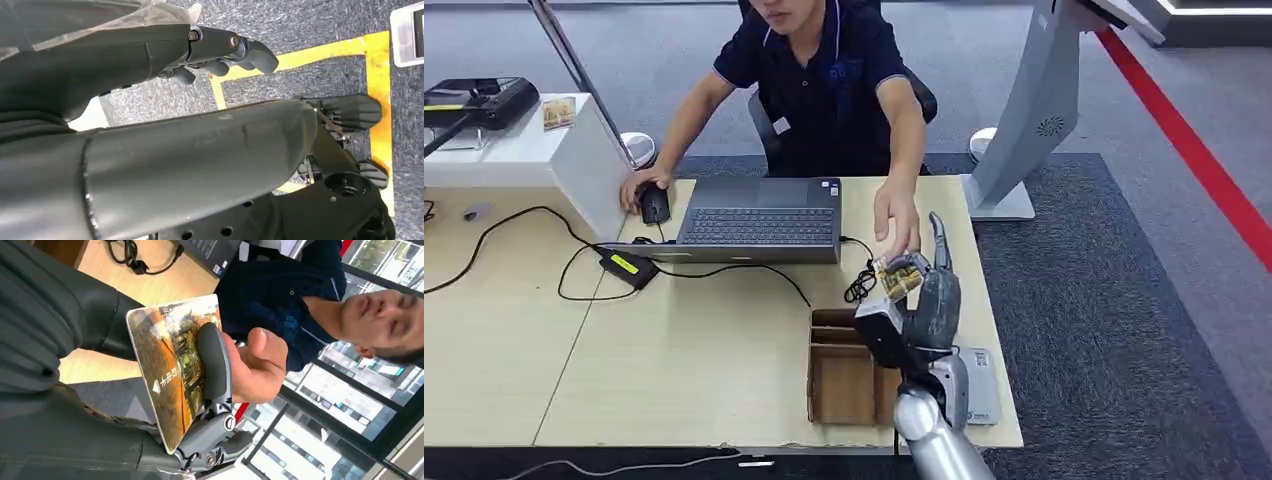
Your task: Pass the card to the sensor for recognition and then transmit it.
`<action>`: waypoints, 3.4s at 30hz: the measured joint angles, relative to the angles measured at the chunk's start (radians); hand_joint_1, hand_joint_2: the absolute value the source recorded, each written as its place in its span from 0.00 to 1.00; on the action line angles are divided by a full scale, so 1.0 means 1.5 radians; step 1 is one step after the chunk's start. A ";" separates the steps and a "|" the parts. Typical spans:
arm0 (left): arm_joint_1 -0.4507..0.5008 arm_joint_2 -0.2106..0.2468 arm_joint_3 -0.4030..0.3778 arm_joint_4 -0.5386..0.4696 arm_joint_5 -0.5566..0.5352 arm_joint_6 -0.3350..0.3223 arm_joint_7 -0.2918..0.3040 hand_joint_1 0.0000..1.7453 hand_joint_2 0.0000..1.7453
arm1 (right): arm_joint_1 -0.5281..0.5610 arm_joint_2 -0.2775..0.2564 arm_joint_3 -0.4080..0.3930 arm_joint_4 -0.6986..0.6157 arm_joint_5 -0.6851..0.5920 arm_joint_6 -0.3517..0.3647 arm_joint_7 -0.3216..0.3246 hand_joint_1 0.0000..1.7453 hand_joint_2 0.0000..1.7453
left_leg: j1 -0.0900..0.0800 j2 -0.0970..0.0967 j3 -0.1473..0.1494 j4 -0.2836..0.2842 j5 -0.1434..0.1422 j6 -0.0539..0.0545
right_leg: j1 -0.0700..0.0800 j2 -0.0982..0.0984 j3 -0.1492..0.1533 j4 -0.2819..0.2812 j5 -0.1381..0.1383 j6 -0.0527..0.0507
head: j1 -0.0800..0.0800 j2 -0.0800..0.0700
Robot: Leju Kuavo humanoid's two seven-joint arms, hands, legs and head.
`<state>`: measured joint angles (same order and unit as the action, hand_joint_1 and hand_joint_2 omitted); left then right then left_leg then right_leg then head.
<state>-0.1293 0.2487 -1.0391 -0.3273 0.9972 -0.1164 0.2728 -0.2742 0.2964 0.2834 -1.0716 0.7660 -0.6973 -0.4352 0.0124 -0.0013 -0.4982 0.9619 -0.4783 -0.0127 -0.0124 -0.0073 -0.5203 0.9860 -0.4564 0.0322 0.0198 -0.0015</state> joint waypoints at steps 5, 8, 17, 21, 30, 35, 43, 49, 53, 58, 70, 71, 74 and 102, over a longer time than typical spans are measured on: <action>0.000 0.000 -0.002 0.000 -0.003 -0.001 -0.004 0.00 0.00 | -0.011 0.003 -0.008 0.009 0.000 0.000 0.003 1.00 1.00 | 0.000 0.000 0.000 0.000 0.000 0.000 | 0.000 0.000 0.000 0.000 0.000 0.000 | 0.000 0.000; 0.000 0.000 -0.002 0.000 -0.004 -0.001 -0.004 0.00 0.00 | -0.020 0.006 -0.013 0.014 -0.001 0.000 0.003 0.91 1.00 | 0.000 0.000 0.000 0.000 0.000 0.000 | 0.000 0.000 0.000 0.000 0.000 0.000 | 0.000 0.000; 0.000 0.000 -0.003 0.000 -0.004 -0.001 -0.005 0.00 0.00 | -0.026 0.008 -0.018 0.021 -0.003 0.000 0.003 0.00 1.00 | 0.000 0.000 0.000 0.000 0.000 0.000 | 0.000 0.000 -0.001 0.000 0.000 0.000 | 0.000 0.000; 0.000 0.000 -0.003 0.000 -0.004 -0.001 -0.005 0.00 0.00 | -0.026 0.009 -0.018 0.024 -0.014 0.000 0.003 0.00 1.00 | 0.000 0.000 0.000 0.000 0.000 0.000 | 0.000 0.000 -0.001 0.000 0.000 0.000 | 0.000 0.000; 0.000 0.000 -0.003 0.000 0.005 0.004 -0.005 0.00 0.00 | -0.027 0.009 -0.011 0.029 -0.099 0.000 0.002 0.00 1.00 | 0.000 0.000 0.000 0.000 0.000 0.000 | 0.000 0.000 0.000 0.000 0.000 0.000 | 0.000 0.000; 0.000 0.000 -0.002 0.000 0.009 0.008 -0.005 0.00 0.00 | -0.030 0.009 0.009 0.029 -0.134 0.000 0.011 0.00 1.00 | 0.000 0.000 0.000 0.000 0.000 0.000 | 0.000 0.000 -0.001 0.000 0.000 0.000 | 0.000 0.000; 0.000 0.000 -0.001 0.000 0.012 0.008 -0.005 0.00 0.00 | -0.031 0.009 0.023 0.028 -0.141 0.000 0.018 0.00 1.00 | 0.000 0.000 0.000 0.000 0.000 0.000 | 0.000 0.000 -0.001 0.000 0.000 0.000 | 0.000 0.000; 0.002 0.000 0.002 0.000 0.027 0.017 0.004 0.00 0.00 | 0.023 -0.008 0.039 -0.030 -0.158 0.000 0.057 0.00 1.00 | 0.000 0.000 0.000 0.000 0.000 0.000 | 0.000 0.000 -0.001 0.000 0.000 0.000 | 0.000 0.000; 0.003 -0.001 0.004 0.000 0.036 0.023 0.005 0.00 0.00 | 0.066 -0.020 0.039 -0.083 -0.155 0.000 0.073 0.00 1.00 | 0.000 0.000 0.000 0.000 -0.001 0.000 | 0.000 0.000 -0.001 0.000 -0.001 -0.001 | 0.000 0.000; 0.003 -0.001 0.006 0.000 0.043 0.030 0.005 0.00 0.00 | 0.113 -0.030 0.036 -0.140 -0.143 -0.001 0.072 0.00 1.00 | 0.000 0.000 0.000 0.000 -0.001 0.000 | 0.000 0.000 -0.001 0.000 -0.001 -0.001 | 0.000 0.000; 0.004 -0.005 0.018 0.000 0.045 0.032 0.005 0.00 0.00 | 0.160 -0.041 0.003 -0.227 -0.127 -0.001 0.062 0.00 1.00 | 0.000 0.000 0.000 0.000 -0.001 0.000 | 0.000 0.000 -0.001 0.000 -0.001 -0.001 | 0.000 0.000; 0.004 -0.005 0.018 0.000 0.045 0.032 0.005 0.00 0.00 | 0.161 -0.042 0.000 -0.230 -0.123 -0.001 0.066 0.00 1.00 | 0.000 0.000 0.000 0.000 -0.001 0.000 | 0.000 0.000 -0.001 0.000 -0.001 -0.001 | 0.000 0.000; 0.004 -0.005 0.020 0.000 0.047 0.032 0.005 0.00 0.00 | 0.168 -0.047 -0.006 -0.241 -0.104 -0.001 0.078 0.00 1.00 | 0.000 0.000 0.000 0.000 -0.001 0.000 | 0.000 0.000 -0.001 0.000 -0.001 -0.001 | 0.000 0.000; 0.004 -0.009 0.024 0.000 0.063 0.035 0.004 0.00 0.00 | 0.213 -0.153 0.017 -0.288 0.140 -0.001 0.289 0.00 1.00 | 0.000 0.000 0.000 0.000 -0.001 0.000 | 0.000 0.000 -0.001 0.000 -0.001 -0.001 | 0.000 0.000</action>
<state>-0.1231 0.2354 -1.0033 -0.3269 1.0922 -0.0641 0.2789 0.0447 0.0665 0.3092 -1.5034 0.9762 -0.6985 -0.0012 0.0124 -0.0011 -0.4986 0.9619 -0.4794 -0.0134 -0.0123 -0.0072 -0.5212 0.9854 -0.4572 0.0314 0.0195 -0.0015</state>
